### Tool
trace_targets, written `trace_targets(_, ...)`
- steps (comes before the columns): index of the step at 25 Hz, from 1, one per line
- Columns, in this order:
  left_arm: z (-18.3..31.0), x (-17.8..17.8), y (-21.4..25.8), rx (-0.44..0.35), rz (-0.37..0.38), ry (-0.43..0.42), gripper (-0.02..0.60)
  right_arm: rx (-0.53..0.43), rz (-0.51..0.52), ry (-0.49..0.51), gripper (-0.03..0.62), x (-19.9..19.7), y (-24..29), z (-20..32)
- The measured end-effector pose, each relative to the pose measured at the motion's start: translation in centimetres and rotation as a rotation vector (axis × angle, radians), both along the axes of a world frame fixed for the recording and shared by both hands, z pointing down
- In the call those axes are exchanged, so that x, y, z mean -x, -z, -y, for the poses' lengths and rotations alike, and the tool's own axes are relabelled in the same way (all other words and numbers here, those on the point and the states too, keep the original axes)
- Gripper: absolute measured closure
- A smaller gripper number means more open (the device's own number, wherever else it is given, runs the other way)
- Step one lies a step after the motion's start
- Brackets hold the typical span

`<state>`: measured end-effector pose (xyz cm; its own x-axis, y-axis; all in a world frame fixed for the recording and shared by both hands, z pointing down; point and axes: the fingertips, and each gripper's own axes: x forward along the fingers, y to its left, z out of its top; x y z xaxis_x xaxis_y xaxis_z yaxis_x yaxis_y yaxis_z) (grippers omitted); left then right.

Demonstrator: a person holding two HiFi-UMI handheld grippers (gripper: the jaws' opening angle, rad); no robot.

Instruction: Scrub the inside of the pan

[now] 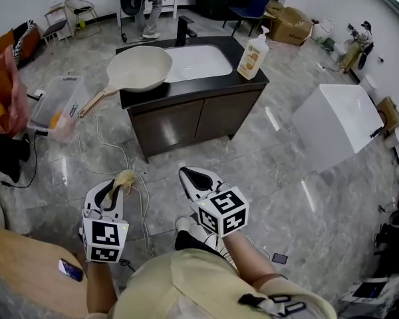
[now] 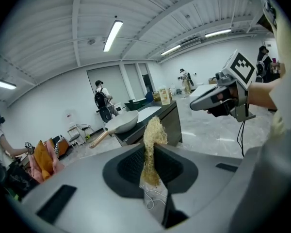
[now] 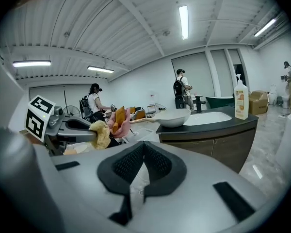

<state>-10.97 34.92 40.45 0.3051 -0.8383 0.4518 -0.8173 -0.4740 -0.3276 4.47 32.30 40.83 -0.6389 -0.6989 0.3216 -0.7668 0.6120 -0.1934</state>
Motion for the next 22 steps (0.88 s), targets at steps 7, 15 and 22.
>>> trace_targets(7, 6.6, -1.6, 0.7, -0.012, 0.05, -0.006, 0.526, -0.004, -0.037, 0.112, 0.579, 0.8, -0.7, 5.8)
trace_targets(15, 12.3, -2.5, 1.3, -0.001, 0.156, -0.036, 0.528, 0.011, -0.04, 0.129, 0.579, 0.2, -1.7, 11.0)
trace_targets(22, 18.9, -1.0, 2.0, -0.013, 0.164, -0.014, 0.528, 0.04, -0.049, 0.086, 0.579, -0.9, -2.9, 15.5)
